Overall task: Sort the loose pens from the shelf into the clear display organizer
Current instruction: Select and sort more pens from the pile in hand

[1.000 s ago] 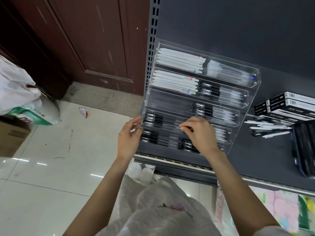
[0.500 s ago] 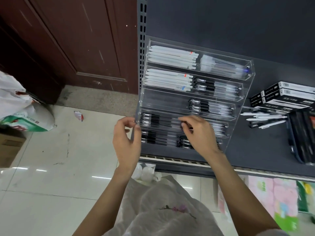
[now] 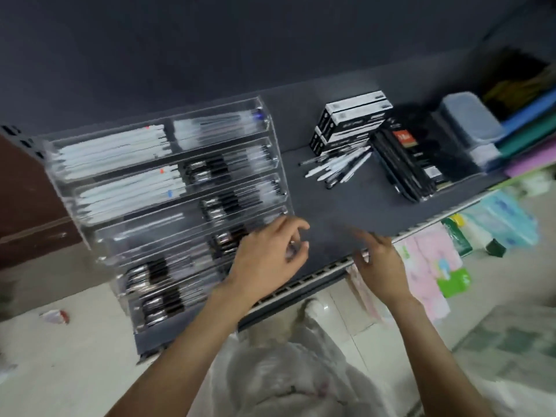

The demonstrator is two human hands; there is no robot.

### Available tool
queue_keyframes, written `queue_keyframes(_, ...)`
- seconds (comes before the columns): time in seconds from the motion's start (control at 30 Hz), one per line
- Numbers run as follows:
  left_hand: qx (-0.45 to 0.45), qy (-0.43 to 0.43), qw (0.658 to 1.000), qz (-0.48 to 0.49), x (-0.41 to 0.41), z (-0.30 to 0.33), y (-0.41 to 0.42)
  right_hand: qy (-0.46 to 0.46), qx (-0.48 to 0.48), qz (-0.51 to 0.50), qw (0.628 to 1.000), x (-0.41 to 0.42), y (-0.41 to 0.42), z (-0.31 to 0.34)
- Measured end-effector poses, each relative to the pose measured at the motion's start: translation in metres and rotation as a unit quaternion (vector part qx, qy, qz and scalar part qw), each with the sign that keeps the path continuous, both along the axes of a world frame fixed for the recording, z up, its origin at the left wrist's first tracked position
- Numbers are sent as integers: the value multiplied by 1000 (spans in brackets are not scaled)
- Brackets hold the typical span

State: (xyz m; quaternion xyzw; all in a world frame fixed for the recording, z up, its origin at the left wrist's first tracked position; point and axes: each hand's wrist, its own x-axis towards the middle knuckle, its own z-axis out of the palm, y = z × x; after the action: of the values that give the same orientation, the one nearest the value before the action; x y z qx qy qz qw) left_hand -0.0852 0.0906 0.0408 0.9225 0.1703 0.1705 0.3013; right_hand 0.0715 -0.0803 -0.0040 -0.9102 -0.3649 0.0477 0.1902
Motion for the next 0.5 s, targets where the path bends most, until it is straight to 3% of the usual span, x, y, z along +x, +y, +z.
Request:
queue_keyframes(0.07,-13,59,998,-29,42,-8,-8,31,-21,-42,998,34,-14,-11)
queue_keyframes(0.2,-50,99,994,-11,133,-29,-12,49,-58,-61,995,110,-19,-34)
queue_keyframes(0.37,-17,174,979,99,219,-64,4,75,-38,7,996,178,9,-45)
queue_keyframes(0.5,8,228,959,166,251,-87,16,58,-122,64,989,199,28,-56)
